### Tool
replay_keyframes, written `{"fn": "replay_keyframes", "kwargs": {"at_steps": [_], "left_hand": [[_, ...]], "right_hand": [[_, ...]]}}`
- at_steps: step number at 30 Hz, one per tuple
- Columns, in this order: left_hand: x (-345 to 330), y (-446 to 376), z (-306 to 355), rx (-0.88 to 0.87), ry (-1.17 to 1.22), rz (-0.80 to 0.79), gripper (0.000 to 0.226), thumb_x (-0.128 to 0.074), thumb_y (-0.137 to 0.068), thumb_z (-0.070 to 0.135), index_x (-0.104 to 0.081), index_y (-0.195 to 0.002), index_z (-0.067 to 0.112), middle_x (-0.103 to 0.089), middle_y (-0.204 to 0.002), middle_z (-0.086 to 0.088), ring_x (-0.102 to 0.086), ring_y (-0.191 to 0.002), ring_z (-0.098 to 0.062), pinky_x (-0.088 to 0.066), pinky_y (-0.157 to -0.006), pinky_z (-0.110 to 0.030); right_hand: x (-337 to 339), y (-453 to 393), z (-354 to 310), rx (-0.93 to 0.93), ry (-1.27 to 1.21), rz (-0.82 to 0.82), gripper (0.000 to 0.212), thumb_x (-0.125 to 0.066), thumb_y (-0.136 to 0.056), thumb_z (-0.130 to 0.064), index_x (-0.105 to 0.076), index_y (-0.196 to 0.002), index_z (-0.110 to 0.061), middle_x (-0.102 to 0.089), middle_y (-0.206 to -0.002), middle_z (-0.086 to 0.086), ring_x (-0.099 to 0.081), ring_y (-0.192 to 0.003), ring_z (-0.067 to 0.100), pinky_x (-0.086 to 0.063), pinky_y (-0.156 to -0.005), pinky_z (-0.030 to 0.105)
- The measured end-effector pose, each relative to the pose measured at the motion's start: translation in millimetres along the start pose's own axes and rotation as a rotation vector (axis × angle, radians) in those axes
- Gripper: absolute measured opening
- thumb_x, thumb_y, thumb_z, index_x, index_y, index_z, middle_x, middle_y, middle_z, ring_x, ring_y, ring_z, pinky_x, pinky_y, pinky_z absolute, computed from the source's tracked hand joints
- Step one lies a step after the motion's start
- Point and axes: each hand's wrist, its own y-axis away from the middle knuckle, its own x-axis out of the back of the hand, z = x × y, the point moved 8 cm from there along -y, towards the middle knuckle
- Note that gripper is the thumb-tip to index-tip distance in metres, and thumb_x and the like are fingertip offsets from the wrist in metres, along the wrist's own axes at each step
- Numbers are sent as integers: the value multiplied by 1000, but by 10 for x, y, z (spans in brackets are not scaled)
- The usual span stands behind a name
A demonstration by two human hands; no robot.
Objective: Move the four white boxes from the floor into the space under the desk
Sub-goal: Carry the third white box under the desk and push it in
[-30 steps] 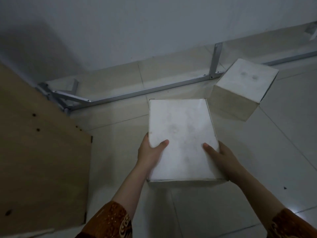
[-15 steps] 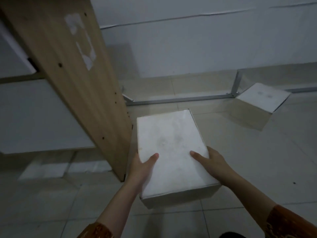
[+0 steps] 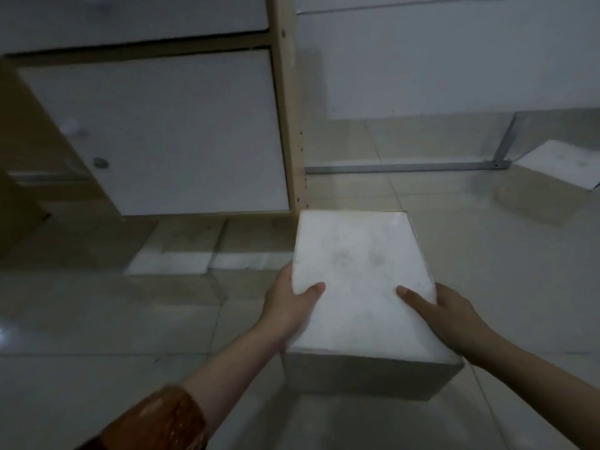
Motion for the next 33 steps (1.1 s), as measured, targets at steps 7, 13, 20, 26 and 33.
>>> {"fn": "replay_keyframes", "kwargs": {"at_steps": [7, 13, 20, 26, 33], "left_hand": [[370, 321, -129, -31, -45, -138, 51, -67, -85, 23, -49, -132, 14, -63, -127, -6, -62, -112, -26, -50, -100, -47], [1071, 501, -267, -5, 63, -112, 54, -72, -78, 23, -52, -126, 7, -64, -123, -12, -64, -108, -32, -51, -97, -50], [2040, 589, -415, -35, 156, -91, 43, -64, -87, 8, -52, -128, -2, -62, -127, -19, -62, -114, -37, -45, -104, -52], [3054, 603, -733, -45, 179, 40, 26, -61, -88, 2, -62, -114, 4, -66, -120, -19, -64, -110, -34, -46, -102, -53], [4320, 624, -1209, -27, 48, 188, 61, -62, -67, 31, -58, -123, 7, -67, -120, -15, -64, -111, -33, -48, -101, -52]], "right_hand": [[-238, 741, -147, -57, 38, 122, 47, -53, -85, -57, -61, -109, -18, -65, -104, 5, -59, -78, 16, -42, -59, 24], [-711, 1125, -587, 26, 24, 178, 38, -55, -85, -56, -59, -99, -21, -63, -96, 1, -59, -77, 17, -40, -56, 21], [-1525, 1266, -1165, 122, -29, 159, 33, -55, -84, -57, -56, -98, -27, -60, -90, -7, -56, -70, 3, -39, -55, 17], [-2481, 1298, -1651, 160, -104, 74, 53, -57, -82, -59, -59, -118, -20, -62, -101, -4, -61, -88, 18, -47, -67, 24], [-3838, 1239, -2140, 187, -121, -50, 57, -58, -84, -54, -60, -122, -12, -68, -116, 7, -64, -101, 25, -53, -83, 35]]}}
